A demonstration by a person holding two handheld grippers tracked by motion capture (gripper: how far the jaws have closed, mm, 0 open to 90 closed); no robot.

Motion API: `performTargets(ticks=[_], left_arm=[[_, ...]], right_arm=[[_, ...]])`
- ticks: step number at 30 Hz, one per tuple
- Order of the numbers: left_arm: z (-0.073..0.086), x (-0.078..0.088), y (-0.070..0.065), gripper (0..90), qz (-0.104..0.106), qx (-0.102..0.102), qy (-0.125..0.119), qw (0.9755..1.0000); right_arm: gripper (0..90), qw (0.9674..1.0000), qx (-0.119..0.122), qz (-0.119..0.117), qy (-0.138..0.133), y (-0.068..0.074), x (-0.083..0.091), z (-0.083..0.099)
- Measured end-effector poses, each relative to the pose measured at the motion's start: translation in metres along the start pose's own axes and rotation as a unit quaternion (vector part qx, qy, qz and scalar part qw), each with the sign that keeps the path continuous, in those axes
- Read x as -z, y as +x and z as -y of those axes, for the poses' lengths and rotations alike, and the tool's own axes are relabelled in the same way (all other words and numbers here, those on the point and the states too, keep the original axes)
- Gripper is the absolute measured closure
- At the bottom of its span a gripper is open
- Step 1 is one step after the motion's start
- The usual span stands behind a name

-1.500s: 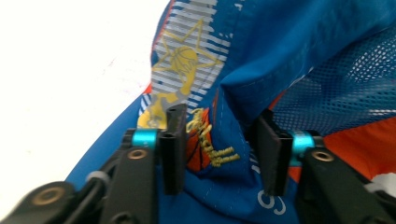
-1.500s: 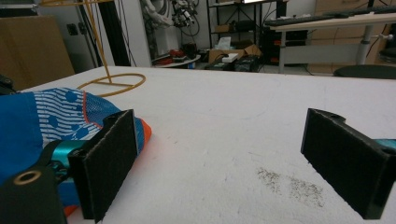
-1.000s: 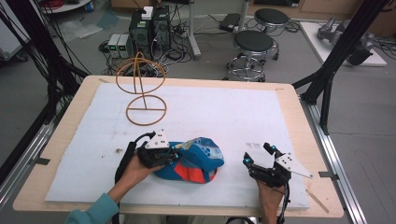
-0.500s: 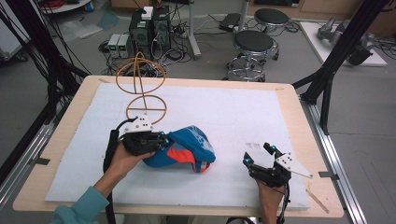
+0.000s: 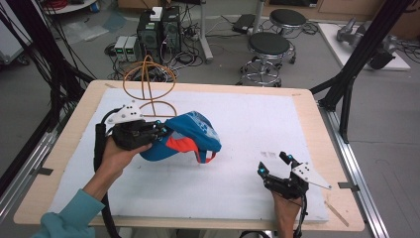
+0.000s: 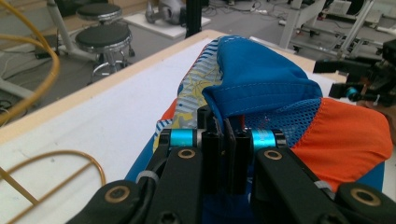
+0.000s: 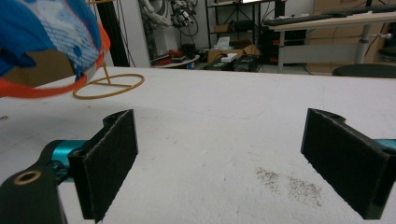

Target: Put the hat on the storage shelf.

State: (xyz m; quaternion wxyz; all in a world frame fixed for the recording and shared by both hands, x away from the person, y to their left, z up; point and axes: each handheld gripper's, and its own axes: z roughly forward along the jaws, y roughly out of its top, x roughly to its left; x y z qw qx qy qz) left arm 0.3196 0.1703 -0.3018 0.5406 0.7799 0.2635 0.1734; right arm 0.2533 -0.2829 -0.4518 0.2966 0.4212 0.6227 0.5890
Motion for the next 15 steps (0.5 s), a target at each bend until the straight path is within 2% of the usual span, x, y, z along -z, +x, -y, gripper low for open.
performTargets(ticks=[8, 15], left_arm=[[-0.024, 0.015, 0.013, 87.0, -0.02, 0.001, -0.018, 0.9996], [-0.043, 0.025, 0.024, 87.0, -0.034, 0.002, -0.014, 0.9993]], right_arm=[[9.9, 1.0, 0.0, 0.0, 0.0, 0.0, 0.0, 0.0], [9.9, 1.0, 0.0, 0.0, 0.0, 0.0, 0.0, 0.0]])
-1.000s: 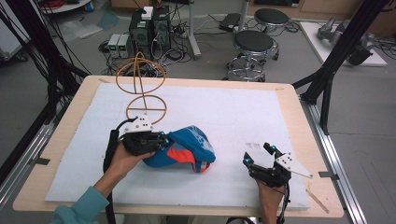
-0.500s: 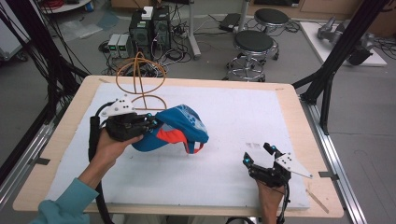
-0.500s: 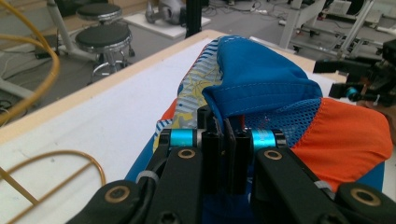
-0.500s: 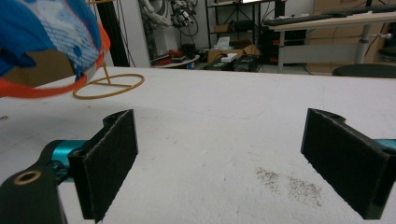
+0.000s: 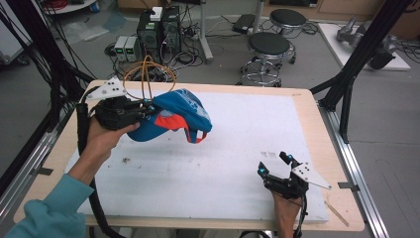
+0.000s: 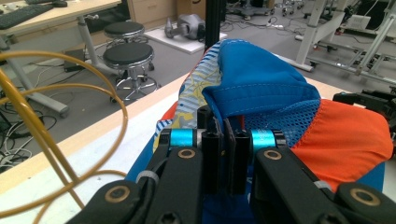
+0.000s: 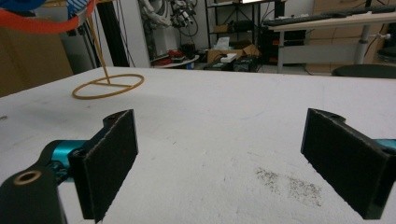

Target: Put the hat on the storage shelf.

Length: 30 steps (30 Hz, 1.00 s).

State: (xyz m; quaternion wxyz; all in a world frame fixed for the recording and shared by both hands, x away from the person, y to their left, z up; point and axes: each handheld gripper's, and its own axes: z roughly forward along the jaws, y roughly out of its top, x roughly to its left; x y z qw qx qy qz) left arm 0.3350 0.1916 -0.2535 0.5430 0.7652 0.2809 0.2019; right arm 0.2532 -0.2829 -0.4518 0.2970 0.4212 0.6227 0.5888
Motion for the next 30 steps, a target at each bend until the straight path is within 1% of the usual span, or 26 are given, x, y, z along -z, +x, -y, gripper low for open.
performTargets(ticks=[2, 4, 7, 12, 14, 15, 20, 23, 25, 28, 30], left_arm=[[-0.006, 0.001, 0.003, 87.0, -0.005, -0.003, 0.004, 1.0], [-0.011, 0.003, 0.006, 87.0, -0.01, 0.0, 0.001, 0.9999], [-0.02, 0.005, 0.01, 87.0, -0.019, -0.008, 0.001, 0.9998], [-0.034, 0.006, 0.014, 87.0, -0.029, -0.014, -0.007, 0.9995], [-0.036, 0.006, 0.015, 87.0, -0.032, -0.013, -0.009, 0.9994], [-0.04, 0.006, 0.018, 87.0, -0.038, -0.014, -0.01, 0.9991], [-0.05, 0.007, 0.027, 87.0, -0.047, -0.011, -0.018, 0.9987], [-0.057, 0.007, 0.033, 87.1, -0.054, -0.014, -0.022, 0.9982], [-0.06, 0.007, 0.037, 87.1, -0.057, -0.012, -0.025, 0.998], [-0.065, 0.007, 0.038, 87.1, -0.057, -0.011, -0.034, 0.9977], [-0.068, 0.007, 0.038, 87.1, -0.059, -0.017, -0.03, 0.9976]], right_arm=[[9.9, 1.0, 0.002, 0.0, -0.001, 0.0, 0.0, 0.0], [9.9, 1.0, 0.002, 0.0, 0.0, 0.0, 0.0, 0.0], [9.9, 1.0, 0.001, 0.001, -0.001, 0.0, 0.0, 0.0], [9.9, 1.0, -0.005, 0.003, 0.002, 0.0, -0.001, 0.0], [9.9, 1.0, -0.003, 0.003, 0.002, 0.0, -0.001, 0.0], [9.9, 1.0, -0.001, 0.003, 0.001, 0.0, -0.001, 0.0], [9.9, 1.0, -0.001, 0.004, 0.001, 0.0, -0.001, 0.0], [9.9, 1.0, 0.0, 0.004, 0.001, 0.0, -0.001, 0.0], [9.9, 1.0, 0.0, 0.004, 0.001, 0.0, -0.001, 0.0], [9.9, 1.0, 0.001, 0.004, 0.001, 0.0, -0.001, 0.0], [9.9, 1.0, -0.001, 0.003, 0.001, 0.0, -0.001, 0.0]])
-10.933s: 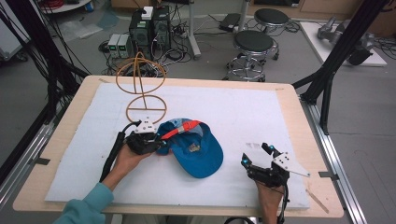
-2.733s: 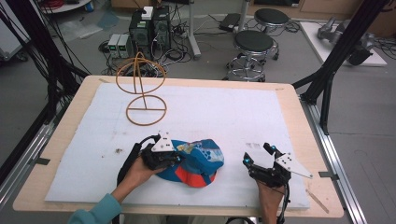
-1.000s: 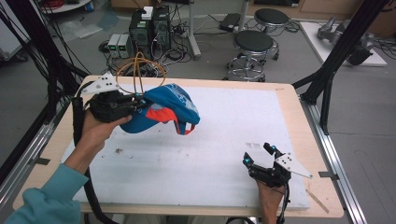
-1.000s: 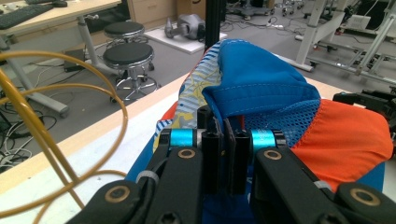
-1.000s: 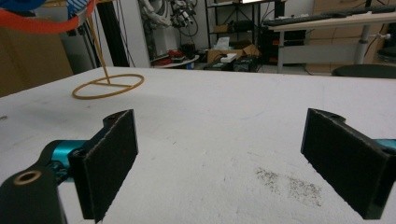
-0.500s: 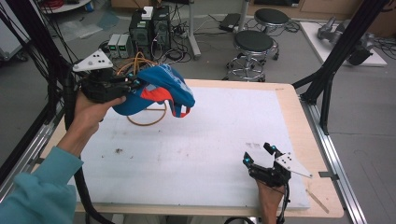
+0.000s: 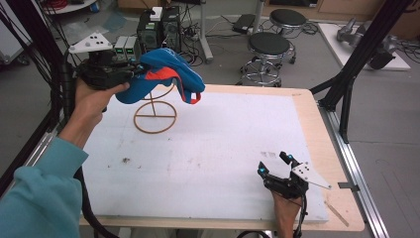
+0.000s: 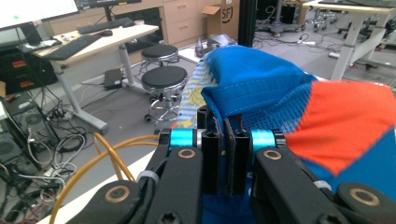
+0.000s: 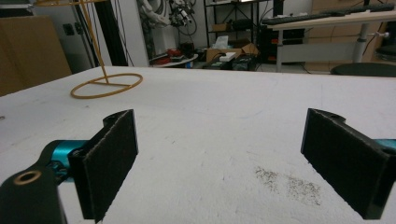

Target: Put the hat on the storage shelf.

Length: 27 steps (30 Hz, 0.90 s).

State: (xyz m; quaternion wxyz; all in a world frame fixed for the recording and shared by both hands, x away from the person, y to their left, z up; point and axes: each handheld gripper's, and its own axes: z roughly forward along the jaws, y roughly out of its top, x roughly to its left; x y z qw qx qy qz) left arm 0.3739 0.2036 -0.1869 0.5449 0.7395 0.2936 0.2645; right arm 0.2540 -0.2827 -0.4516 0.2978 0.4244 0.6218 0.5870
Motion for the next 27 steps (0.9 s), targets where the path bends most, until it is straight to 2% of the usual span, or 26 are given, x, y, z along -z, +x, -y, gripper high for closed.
performTargets(ticks=[4, 13, 19, 25, 27], left_arm=[[-0.003, 0.001, 0.002, 87.1, -0.006, -0.004, 0.003, 1.0], [-0.004, -0.004, 0.014, 87.1, -0.024, 0.003, -0.001, 0.9997], [0.001, -0.011, 0.028, 87.1, -0.043, 0.008, 0.01, 0.999], [0.008, -0.018, 0.043, 87.1, -0.061, 0.024, 0.019, 0.9977], [0.01, -0.019, 0.049, 87.1, -0.065, 0.026, 0.024, 0.9973]], right_arm=[[9.9, 1.0, 0.002, 0.0, 0.001, 0.0, 0.0, 0.0], [9.9, 1.0, 0.004, 0.0, 0.0, 0.0, 0.0, 0.0], [9.9, 1.0, 0.003, 0.0, 0.002, 0.001, -0.001, 0.0], [9.9, 0.9999, 0.013, 0.0, 0.002, 0.001, -0.001, 0.0], [9.9, 0.9999, 0.01, -0.001, 0.005, 0.002, -0.001, 0.0]])
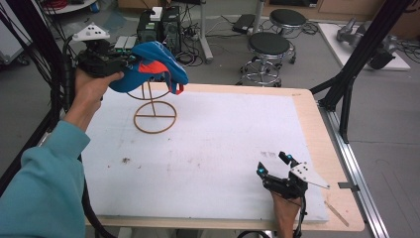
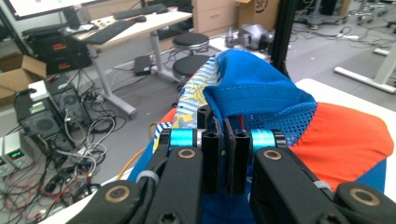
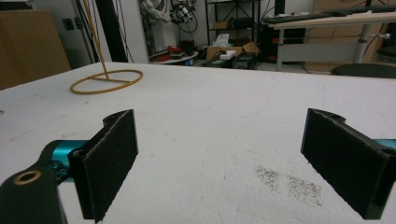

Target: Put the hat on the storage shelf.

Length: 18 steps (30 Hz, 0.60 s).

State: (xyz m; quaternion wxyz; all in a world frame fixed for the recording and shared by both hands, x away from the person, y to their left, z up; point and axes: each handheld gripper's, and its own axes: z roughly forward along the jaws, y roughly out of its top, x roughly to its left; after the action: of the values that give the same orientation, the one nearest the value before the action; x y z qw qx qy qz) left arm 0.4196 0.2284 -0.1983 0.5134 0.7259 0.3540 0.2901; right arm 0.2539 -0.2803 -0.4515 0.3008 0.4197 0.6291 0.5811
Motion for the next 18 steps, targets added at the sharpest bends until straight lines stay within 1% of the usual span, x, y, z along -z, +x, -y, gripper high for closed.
performTargets(ticks=[6, 12, 14, 16, 17, 18], left_arm=[[0.006, -0.007, 0.012, 87.1, -0.011, 0.013, 0.017, 0.9997], [0.013, -0.009, 0.023, 87.1, -0.031, 0.022, 0.034, 0.9987], [0.016, -0.009, 0.027, 87.1, -0.032, 0.029, 0.035, 0.9984], [0.02, -0.01, 0.029, 87.0, -0.026, 0.035, 0.039, 0.9983], [0.023, -0.011, 0.029, 87.0, -0.025, 0.032, 0.045, 0.9982], [0.025, -0.012, 0.03, 87.0, -0.023, 0.034, 0.05, 0.9979]], right_arm=[[9.9, 1.0, 0.001, 0.001, 0.002, 0.0, 0.0, 0.0], [9.9, 1.0, 0.001, 0.001, 0.003, 0.0, 0.0, 0.0], [9.9, 1.0, 0.001, 0.0, 0.001, 0.0, 0.0, 0.0], [9.9, 1.0, 0.002, -0.001, 0.0, 0.0, 0.0, 0.0], [9.9, 1.0, 0.003, -0.001, -0.001, -0.001, 0.0, 0.0], [9.9, 1.0, 0.003, -0.001, 0.0, -0.001, 0.0, 0.0]])
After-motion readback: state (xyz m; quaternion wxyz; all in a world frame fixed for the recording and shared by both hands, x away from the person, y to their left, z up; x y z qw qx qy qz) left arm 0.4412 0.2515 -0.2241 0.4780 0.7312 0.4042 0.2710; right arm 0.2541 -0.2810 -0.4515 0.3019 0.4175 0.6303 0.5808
